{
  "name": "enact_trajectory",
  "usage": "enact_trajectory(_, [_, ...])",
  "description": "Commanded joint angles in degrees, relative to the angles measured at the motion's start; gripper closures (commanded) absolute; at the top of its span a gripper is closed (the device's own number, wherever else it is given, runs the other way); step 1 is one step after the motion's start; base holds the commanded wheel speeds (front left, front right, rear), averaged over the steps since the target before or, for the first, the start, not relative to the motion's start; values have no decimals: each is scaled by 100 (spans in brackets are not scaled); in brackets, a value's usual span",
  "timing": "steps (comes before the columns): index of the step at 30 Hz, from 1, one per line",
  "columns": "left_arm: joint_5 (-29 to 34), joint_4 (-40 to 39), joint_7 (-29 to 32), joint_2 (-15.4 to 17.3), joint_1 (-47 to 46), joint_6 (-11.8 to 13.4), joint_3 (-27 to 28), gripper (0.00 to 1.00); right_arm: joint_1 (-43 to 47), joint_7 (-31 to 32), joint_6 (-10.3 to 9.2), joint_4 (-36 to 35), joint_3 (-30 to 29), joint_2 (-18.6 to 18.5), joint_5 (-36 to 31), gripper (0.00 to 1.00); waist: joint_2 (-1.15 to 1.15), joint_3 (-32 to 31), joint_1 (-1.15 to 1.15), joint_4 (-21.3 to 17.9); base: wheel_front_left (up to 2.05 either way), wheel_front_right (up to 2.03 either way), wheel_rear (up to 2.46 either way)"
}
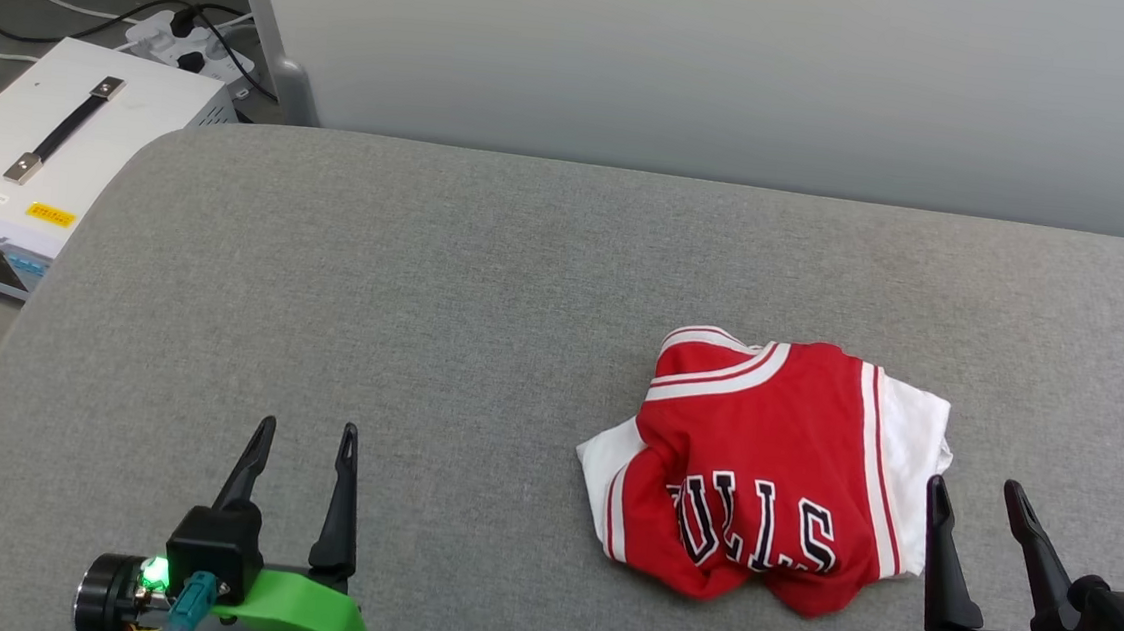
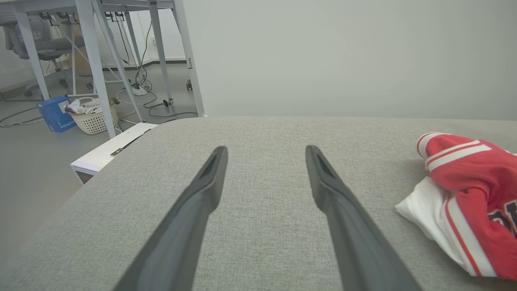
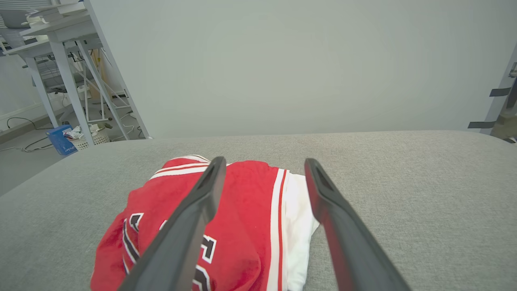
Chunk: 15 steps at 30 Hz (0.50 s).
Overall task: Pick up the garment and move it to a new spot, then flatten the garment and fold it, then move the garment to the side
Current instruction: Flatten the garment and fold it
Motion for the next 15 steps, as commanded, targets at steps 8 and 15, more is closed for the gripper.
enact_trajectory(8, [156, 55, -32, -151, 101, -153, 211, 0, 64, -51, -4, 23, -8, -4, -48, 0, 0, -18, 0, -32, 0, 0, 0])
enact_trajectory(15, [246, 57, -32, -228, 28, -205, 306, 0, -404, -51, -4, -200, -388, -230, -36, 0, 0, 80, 0, -42, 0, 0, 0])
